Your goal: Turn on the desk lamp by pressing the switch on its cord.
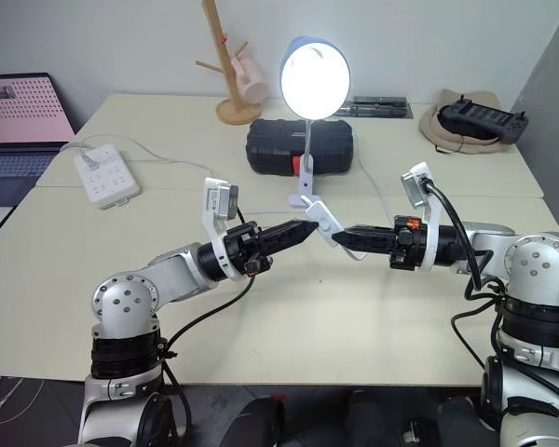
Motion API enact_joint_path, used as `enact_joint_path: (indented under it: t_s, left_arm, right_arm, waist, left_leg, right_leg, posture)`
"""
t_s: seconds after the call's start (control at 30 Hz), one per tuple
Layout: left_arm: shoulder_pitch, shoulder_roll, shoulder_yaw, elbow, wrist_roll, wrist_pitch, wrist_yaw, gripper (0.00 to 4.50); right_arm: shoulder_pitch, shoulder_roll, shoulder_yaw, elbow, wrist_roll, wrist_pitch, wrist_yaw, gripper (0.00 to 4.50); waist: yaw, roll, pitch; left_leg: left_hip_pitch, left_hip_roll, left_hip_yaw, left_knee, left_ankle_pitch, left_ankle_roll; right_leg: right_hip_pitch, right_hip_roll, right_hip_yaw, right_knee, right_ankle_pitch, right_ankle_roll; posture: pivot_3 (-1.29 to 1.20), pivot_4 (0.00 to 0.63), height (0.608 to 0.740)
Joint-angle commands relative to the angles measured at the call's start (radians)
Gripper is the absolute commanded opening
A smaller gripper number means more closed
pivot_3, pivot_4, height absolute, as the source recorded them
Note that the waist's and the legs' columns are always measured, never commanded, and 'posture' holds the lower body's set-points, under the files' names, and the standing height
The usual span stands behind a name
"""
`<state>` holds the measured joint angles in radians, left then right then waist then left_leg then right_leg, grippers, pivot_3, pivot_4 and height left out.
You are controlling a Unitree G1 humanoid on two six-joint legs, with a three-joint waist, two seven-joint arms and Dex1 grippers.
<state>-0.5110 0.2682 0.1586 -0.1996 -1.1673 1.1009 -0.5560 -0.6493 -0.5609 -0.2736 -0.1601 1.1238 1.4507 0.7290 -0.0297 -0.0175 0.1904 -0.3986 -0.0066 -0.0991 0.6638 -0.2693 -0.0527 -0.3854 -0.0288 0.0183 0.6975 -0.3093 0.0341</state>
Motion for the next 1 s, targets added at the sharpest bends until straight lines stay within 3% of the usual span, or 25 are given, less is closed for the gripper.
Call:
enact_joint_path:
  t_s: [0.03, 0.1, 0.3, 0.5, 0.63, 0.77, 1.0]
  left_arm:
    - [-0.020, 0.009, -0.013, -0.023, 0.027, -0.039, 0.006, 0.46]
    - [-0.012, 0.028, -0.012, -0.031, 0.026, -0.044, -0.031, 1.16]
    - [-0.016, 0.103, -0.015, -0.027, 0.043, -0.041, -0.080, 2.37]
    - [0.020, 0.402, -0.134, -0.056, 0.257, -0.145, -0.342, 3.64]
    - [0.032, 0.553, -0.223, -0.050, 0.435, -0.303, -0.489, 4.42]
    - [0.011, 0.674, -0.314, -0.010, 0.657, -0.529, -0.605, 4.46]
    - [-0.035, 0.616, -0.299, 0.061, 0.745, -0.611, -0.576, 4.46]
  right_arm:
    - [-0.007, -0.014, 0.001, -0.023, 0.029, -0.016, 0.005, 0.37]
    - [-0.013, -0.019, 0.009, -0.016, 0.020, -0.024, 0.009, 0.37]
    - [-0.033, -0.046, 0.044, 0.013, -0.016, -0.065, 0.037, 0.37]
    - [-0.052, -0.194, 0.239, 0.042, -0.252, -0.298, 0.192, 0.37]
    - [-0.069, -0.230, 0.369, 0.078, -0.426, -0.489, 0.263, 0.37]
    - [-0.082, -0.257, 0.611, 0.093, -0.722, -0.760, 0.334, 0.37]
    - [-0.083, -0.218, 0.740, 0.206, -0.946, -0.944, 0.344, 0.37]
  waist:
    - [0.000, 0.000, 0.000]
    - [0.000, 0.000, 0.000]
    - [0.000, 0.000, 0.000]
    - [-0.002, 0.000, 0.000]
    - [-0.002, 0.000, 0.000]
    - [-0.003, 0.001, 0.001]
    - [0.001, 0.001, 0.001]
  left_leg:
    - [0.000, 0.000, 0.000, 0.000, 0.000, 0.000]
    - [0.000, 0.000, 0.000, 0.000, 0.000, 0.000]
    - [0.000, 0.000, 0.000, -0.001, 0.000, 0.000]
    - [0.000, -0.001, 0.002, -0.002, 0.000, 0.000]
    - [0.000, 0.000, 0.002, -0.003, 0.000, 0.000]
    - [0.000, 0.001, 0.003, -0.003, 0.000, 0.000]
    - [-0.002, 0.001, 0.001, -0.002, 0.000, 0.000]
  right_leg:
    - [0.000, 0.000, 0.000, 0.000, 0.000, 0.000]
    - [0.000, 0.000, 0.000, 0.000, 0.000, 0.000]
    - [0.000, 0.001, 0.000, 0.000, 0.000, 0.000]
    - [-0.001, 0.003, 0.001, -0.001, 0.000, 0.000]
    - [-0.002, 0.003, 0.001, -0.003, 0.000, 0.000]
    - [-0.003, 0.003, 0.002, -0.003, 0.000, 0.000]
    - [-0.003, 0.001, 0.000, -0.003, 0.000, 0.000]
  posture:
    - [0.00, 0.150, 0.740]
    - [0.00, 0.150, 0.740]
    - [0.00, 0.150, 0.740]
    - [0.00, 0.150, 0.740]
    - [0.00, 0.150, 0.740]
    - [0.00, 0.150, 0.740]
    - [0.00, 0.150, 0.740]
